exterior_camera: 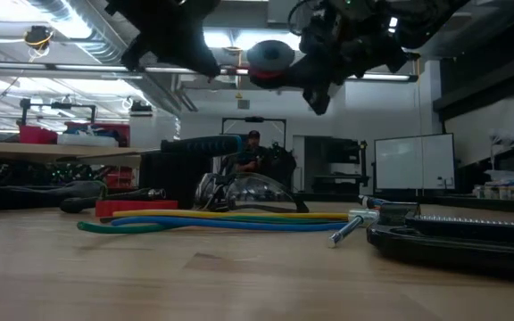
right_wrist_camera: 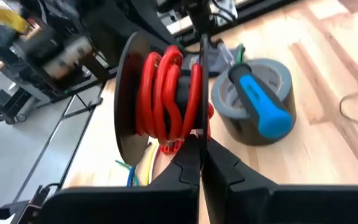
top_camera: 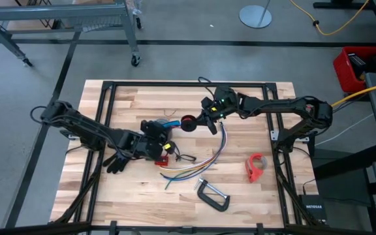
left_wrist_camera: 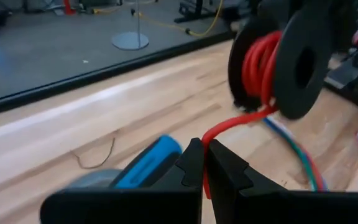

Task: Coil cords
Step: Coil the red wire onto the black spool

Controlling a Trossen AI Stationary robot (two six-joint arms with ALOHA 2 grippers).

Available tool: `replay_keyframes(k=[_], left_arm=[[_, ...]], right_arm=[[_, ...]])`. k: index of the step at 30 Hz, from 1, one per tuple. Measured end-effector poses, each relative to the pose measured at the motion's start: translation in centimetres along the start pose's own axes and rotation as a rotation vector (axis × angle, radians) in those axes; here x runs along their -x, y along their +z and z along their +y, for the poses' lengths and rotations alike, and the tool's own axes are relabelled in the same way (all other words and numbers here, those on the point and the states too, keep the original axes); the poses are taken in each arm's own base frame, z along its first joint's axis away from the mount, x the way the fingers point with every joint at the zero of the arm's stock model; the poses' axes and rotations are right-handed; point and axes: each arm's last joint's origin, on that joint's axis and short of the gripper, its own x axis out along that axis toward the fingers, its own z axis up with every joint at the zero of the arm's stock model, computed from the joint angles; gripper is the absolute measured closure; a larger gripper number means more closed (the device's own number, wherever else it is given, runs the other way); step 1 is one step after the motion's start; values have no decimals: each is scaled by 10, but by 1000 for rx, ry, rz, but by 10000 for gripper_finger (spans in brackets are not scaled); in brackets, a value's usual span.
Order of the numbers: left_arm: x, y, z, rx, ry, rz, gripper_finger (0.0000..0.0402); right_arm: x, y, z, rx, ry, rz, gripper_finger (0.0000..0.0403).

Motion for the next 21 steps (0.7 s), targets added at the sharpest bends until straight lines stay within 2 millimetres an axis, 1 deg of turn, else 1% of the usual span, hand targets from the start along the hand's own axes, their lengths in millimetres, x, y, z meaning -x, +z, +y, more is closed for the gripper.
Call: replay_keyframes(k=[5,10,14,18,21], left_arm=[[2,11,-6,30,-52,-58,401],[3,20,-14,26,-123,-100,401],[4,21,-17,41,-174,-88,401],[4,21,-19,76,-242,-49,401],[5,21,-20,86,-259,-38,401]], right_arm=[[-2,-3,4,18,28,28,401],[-10,-6,19,95,111,46,401],[-14,-8,27,147,151,56,401],[-14,-8,28,165,180,61,401],[-14,-8,28,190,185,59,401]])
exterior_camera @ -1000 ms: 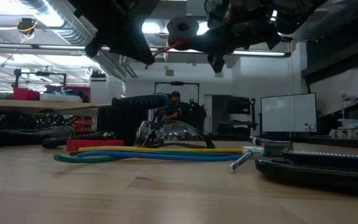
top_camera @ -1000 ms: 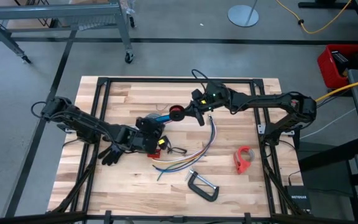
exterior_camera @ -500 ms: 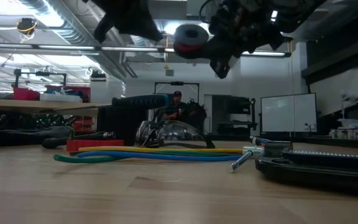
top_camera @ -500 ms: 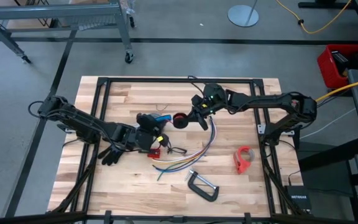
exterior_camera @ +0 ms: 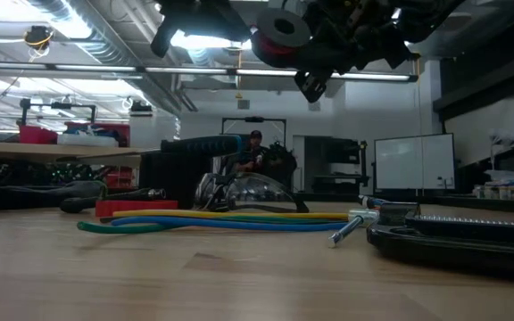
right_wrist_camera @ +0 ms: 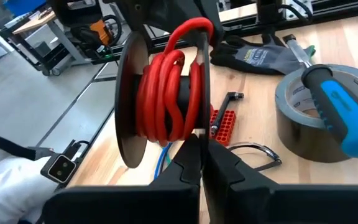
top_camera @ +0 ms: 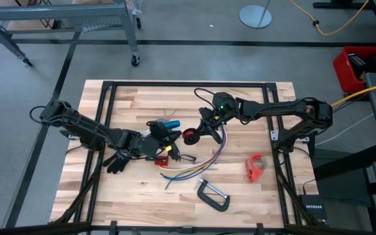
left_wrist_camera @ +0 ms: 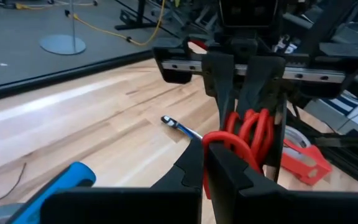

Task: Coil cords
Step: Coil the red wire onto the black spool

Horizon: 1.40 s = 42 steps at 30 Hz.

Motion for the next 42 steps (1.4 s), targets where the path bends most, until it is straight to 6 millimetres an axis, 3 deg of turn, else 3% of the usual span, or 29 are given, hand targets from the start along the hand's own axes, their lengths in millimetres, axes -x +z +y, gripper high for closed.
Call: replay_keyframes(k=[27,42], left_arm=[[0,3,-3,2,-72,24,401],[14,9,-2,14,-109,47,401]], right_arm=[[0,4,1,56,33,-35,401],[0,1,0,33,2,-10,401]])
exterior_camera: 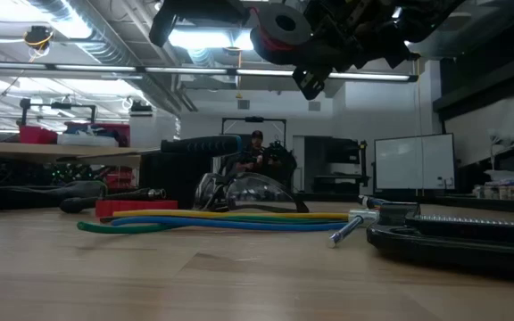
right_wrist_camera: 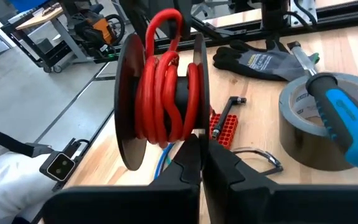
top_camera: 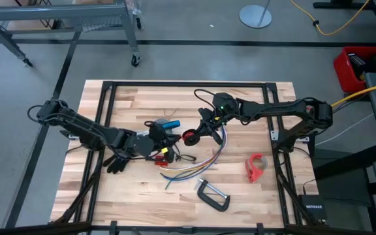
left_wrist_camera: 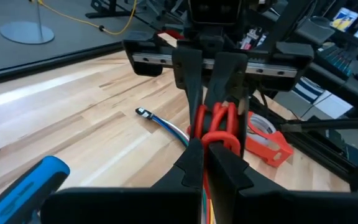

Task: Coil cords
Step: Coil the red wire onto the black spool

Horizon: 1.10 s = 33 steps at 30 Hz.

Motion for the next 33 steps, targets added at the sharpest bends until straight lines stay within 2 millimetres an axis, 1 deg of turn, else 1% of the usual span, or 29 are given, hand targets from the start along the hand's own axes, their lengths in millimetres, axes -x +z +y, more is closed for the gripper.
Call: replay_keyframes(k=[30,33], left_arm=[[-4,2,3,6,1,8,401],[-6,2,4,7,7,7,395]], right_arm=[[0,9,1,34,18,-75,401],[0,9,1,34,24,-75,401]])
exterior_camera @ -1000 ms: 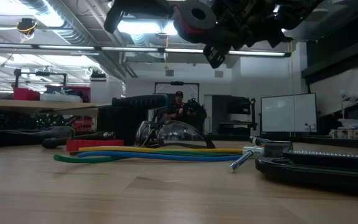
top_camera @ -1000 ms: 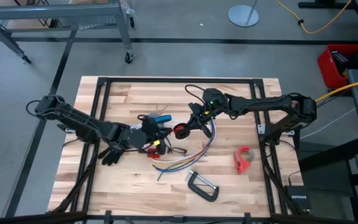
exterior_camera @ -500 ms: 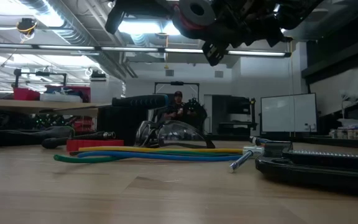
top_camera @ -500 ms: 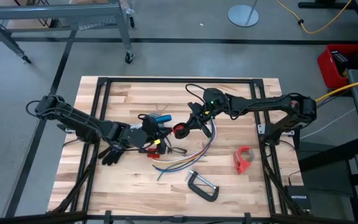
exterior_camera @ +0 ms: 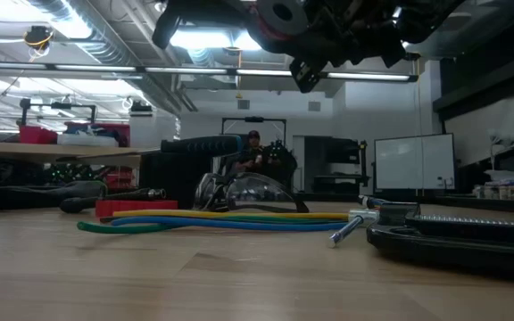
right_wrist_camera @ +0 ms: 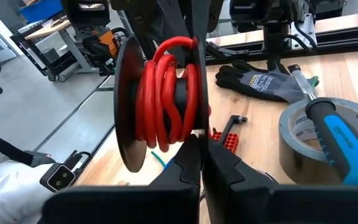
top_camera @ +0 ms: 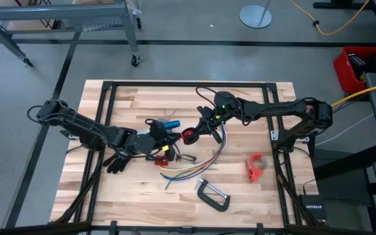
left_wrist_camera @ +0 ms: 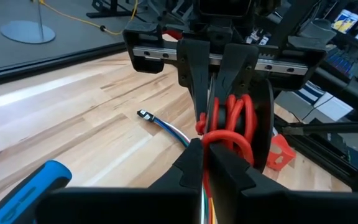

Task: Coil cords
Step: Coil the red wire onto the black spool

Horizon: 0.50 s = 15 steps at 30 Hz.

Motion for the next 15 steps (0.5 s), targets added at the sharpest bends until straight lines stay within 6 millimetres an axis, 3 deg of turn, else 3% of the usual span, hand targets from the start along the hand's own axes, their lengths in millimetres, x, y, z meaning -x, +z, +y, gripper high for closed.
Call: replay_keyframes(k=[9,15], left_arm=[[-15,-5,2,-21,16,2,350],[-16,-3,2,-32,4,-12,371]], right_arm=[[0,0,0,0,-2,0,401],[0,0,0,3,-1,0,401]])
